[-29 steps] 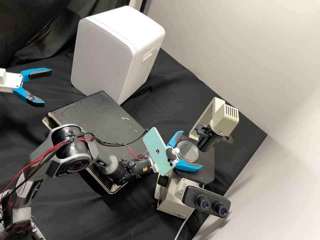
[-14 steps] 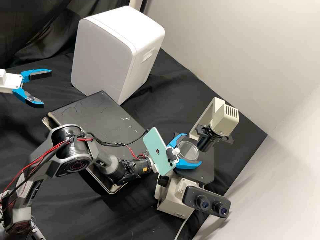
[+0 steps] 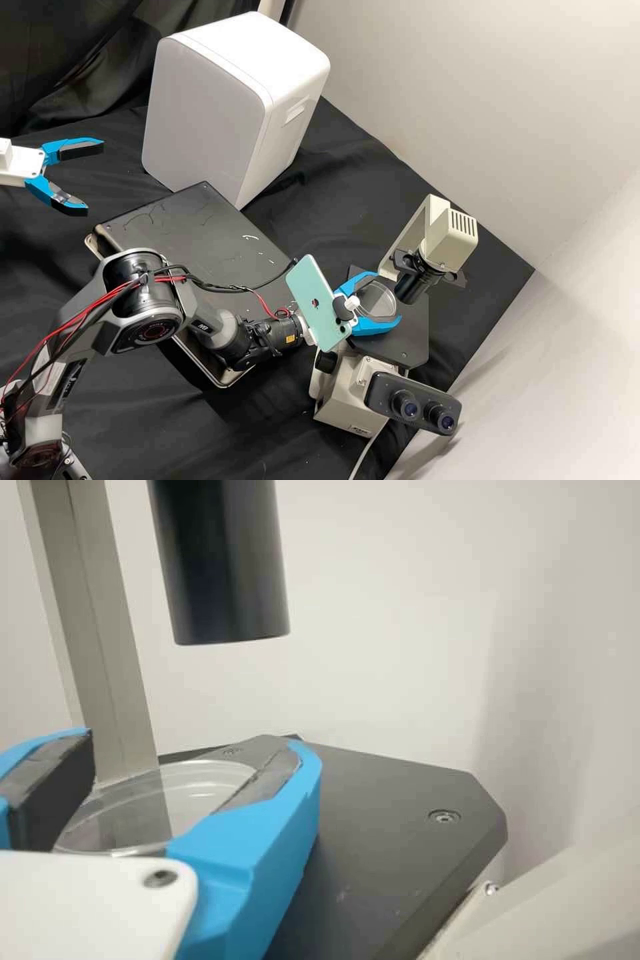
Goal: Place the petri dish on the bench
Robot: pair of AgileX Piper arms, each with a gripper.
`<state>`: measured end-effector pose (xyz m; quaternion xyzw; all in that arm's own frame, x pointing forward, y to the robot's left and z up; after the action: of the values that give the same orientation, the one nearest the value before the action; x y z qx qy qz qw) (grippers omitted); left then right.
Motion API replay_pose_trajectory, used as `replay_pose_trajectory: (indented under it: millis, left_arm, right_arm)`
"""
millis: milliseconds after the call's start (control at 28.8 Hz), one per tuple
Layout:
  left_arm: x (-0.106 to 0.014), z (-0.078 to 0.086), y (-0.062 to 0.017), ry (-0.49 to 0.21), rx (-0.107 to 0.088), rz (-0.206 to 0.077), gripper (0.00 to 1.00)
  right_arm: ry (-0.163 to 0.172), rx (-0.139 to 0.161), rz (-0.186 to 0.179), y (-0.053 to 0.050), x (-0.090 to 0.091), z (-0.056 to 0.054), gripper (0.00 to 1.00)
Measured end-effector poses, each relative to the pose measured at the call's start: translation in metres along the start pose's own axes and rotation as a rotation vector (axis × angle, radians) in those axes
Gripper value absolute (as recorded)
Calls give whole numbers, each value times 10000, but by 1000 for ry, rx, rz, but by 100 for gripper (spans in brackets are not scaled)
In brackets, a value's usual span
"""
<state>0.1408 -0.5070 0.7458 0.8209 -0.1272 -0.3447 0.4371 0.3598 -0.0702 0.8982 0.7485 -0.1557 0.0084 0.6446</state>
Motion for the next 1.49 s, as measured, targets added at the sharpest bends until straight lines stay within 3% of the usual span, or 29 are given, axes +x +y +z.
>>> replay_pose_trajectory:
  millis: [347, 382, 521, 625, 833, 1111, 1493]
  left_arm:
    - [0, 0, 0, 0, 0, 0, 100]
    - [0, 0, 0, 0, 0, 0, 100]
    - [0, 0, 0, 0, 0, 0, 100]
    - [0, 0, 0, 0, 0, 0, 100]
    - [0, 0, 0, 0, 0, 0, 100]
    - [-1, -4, 1, 2, 0, 0, 100]
    - [-6, -10, -3, -5, 14, -6, 100]
  right_arm:
    - [0, 6, 0, 0, 0, 0, 0]
    - [0, 6, 0, 0, 0, 0, 100]
    - [-6, 5, 9, 8, 0, 6, 100]
    - [-37, -30, 45, 0, 0, 2, 100]
    - [-69, -56, 80, 0, -13, 9, 100]
    - [-80, -53, 113, 33, -89, -3, 100]
    - [-79, -52, 110, 20, -97, -12, 100]
